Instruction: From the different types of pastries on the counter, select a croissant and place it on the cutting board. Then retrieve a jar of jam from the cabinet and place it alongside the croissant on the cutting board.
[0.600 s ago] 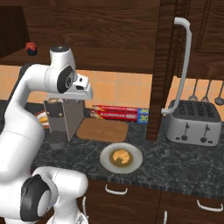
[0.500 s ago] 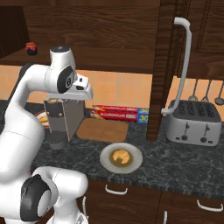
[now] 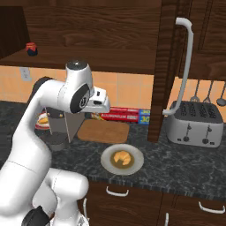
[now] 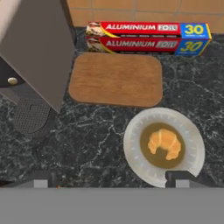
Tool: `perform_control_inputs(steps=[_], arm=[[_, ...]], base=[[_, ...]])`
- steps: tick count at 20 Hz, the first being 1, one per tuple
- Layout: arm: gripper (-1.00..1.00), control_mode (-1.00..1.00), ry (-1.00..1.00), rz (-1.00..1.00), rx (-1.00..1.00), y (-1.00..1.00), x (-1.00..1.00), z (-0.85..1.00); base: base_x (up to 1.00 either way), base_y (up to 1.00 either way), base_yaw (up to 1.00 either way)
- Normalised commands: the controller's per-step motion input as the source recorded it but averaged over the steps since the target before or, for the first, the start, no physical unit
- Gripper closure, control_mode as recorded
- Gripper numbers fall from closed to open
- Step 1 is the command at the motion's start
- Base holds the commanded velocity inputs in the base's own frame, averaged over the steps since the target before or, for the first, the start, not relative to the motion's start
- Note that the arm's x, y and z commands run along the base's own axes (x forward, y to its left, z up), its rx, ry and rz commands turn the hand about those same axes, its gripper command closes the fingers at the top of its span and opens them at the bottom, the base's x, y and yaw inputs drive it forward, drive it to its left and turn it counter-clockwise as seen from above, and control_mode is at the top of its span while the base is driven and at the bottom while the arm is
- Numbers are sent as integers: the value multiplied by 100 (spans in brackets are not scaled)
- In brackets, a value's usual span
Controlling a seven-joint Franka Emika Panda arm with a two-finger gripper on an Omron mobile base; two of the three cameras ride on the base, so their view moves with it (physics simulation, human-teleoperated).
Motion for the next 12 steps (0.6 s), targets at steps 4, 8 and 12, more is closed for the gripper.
perform_control_inputs(steps=[4, 8, 12], arm=[[-100, -100, -19, 4, 0, -100, -41, -24], [-100, -100, -15, 8, 0, -63, -20, -28], [-100, -100, 0, 4, 0, -4, 0, -2]], base=[[0, 0, 0], [0, 0, 0], [0, 0, 0]])
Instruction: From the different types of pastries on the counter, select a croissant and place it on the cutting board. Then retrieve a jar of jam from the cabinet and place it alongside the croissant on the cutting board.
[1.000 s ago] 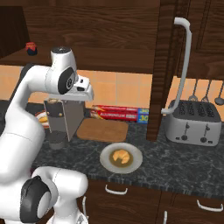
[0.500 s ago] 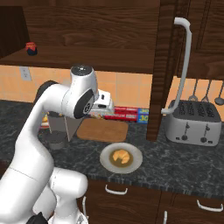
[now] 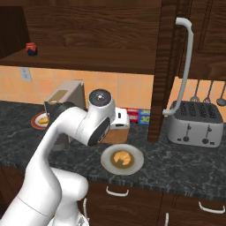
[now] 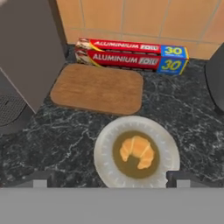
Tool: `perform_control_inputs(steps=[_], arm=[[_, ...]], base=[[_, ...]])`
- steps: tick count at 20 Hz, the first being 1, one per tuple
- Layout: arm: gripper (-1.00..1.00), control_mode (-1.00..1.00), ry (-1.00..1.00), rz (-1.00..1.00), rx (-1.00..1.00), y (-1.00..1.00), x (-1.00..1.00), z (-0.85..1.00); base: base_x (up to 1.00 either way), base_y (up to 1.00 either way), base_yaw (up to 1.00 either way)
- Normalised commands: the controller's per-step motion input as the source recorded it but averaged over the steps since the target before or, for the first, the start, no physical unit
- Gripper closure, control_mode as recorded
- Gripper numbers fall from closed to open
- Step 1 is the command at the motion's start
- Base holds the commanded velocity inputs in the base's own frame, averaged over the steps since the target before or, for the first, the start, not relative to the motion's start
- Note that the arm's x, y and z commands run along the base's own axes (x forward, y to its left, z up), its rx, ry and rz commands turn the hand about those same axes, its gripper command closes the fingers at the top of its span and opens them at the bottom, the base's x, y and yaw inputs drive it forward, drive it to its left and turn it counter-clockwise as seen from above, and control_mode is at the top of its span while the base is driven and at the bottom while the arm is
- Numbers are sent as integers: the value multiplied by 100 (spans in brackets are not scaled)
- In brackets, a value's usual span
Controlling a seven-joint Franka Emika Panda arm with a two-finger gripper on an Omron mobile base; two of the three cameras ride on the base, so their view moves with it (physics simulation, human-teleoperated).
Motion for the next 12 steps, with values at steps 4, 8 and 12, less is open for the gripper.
perform_control_inputs(steps=[4, 8, 12], arm=[[-100, -100, -3, 39, -3, -26, 0, -19], [-100, -100, 0, 41, -3, -33, -1, -23], [-100, -100, 14, 2, -3, 10, 2, 0]], base=[[0, 0, 0], [0, 0, 0], [0, 0, 0]])
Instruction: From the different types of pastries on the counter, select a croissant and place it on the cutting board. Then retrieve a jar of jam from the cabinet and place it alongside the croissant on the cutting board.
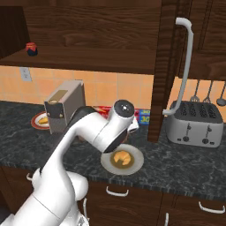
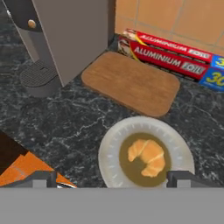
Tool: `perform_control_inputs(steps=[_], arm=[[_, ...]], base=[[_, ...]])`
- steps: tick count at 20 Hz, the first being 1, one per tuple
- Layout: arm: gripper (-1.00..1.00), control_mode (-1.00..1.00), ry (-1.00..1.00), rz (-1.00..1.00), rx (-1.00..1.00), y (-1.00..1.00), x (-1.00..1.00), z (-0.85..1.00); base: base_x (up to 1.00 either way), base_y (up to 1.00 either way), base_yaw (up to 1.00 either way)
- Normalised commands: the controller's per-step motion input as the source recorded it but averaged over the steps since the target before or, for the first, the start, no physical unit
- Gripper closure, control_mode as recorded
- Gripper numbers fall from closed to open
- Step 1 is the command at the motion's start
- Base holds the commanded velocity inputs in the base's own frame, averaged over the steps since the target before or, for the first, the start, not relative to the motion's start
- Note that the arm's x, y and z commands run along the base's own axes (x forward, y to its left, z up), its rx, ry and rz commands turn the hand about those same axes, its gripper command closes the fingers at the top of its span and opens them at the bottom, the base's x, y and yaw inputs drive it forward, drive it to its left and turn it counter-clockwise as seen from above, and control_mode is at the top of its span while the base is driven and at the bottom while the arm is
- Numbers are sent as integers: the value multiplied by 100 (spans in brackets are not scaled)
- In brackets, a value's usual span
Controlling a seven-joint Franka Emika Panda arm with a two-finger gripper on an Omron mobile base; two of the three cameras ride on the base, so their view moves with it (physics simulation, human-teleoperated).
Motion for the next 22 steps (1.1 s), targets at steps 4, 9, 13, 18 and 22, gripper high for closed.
perform_control_inputs(steps=[4, 9, 13, 18, 22], arm=[[-100, -100, 39, 0, -25, 30, 0, 0], [-100, -100, 16, 0, -11, 6, 2, -3], [-100, -100, 5, 0, -7, -1, 1, -15], [-100, -100, 5, 0, -3, 0, 0, -18], [-100, -100, 4, 0, 0, 0, 0, 0]], base=[[0, 0, 0], [0, 0, 0], [0, 0, 0], [0, 0, 0], [0, 0, 0]])
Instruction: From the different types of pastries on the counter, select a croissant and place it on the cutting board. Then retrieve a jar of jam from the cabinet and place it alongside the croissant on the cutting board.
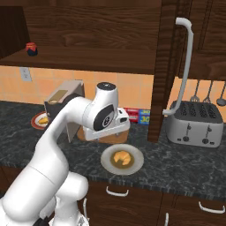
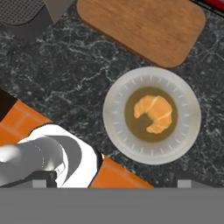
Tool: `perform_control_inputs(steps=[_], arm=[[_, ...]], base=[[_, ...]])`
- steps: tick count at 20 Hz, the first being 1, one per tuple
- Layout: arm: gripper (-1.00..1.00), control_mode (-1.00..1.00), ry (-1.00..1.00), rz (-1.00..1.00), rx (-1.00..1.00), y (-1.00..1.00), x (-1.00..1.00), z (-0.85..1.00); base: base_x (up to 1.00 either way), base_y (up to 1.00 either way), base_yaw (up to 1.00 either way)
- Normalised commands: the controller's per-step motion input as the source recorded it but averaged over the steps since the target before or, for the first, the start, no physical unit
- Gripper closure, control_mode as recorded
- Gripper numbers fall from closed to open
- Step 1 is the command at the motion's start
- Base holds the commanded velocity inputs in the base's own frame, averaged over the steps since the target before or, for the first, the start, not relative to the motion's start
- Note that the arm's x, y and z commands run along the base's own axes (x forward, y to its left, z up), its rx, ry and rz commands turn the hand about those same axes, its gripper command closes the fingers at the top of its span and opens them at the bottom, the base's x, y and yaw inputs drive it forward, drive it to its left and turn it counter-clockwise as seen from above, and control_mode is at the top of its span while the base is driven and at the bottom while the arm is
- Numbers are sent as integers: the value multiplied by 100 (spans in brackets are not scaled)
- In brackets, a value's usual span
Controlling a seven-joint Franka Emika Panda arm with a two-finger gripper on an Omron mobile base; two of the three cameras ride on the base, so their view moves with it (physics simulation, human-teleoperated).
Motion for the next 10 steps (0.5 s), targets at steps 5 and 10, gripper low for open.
perform_control_inputs(steps=[5, 10], arm=[[-100, -100, 3, 1, 0, -38, 0, -3], [-100, -100, 0, 6, 0, -45, 6, -24]], base=[[0, 0, 0], [0, 0, 0]])
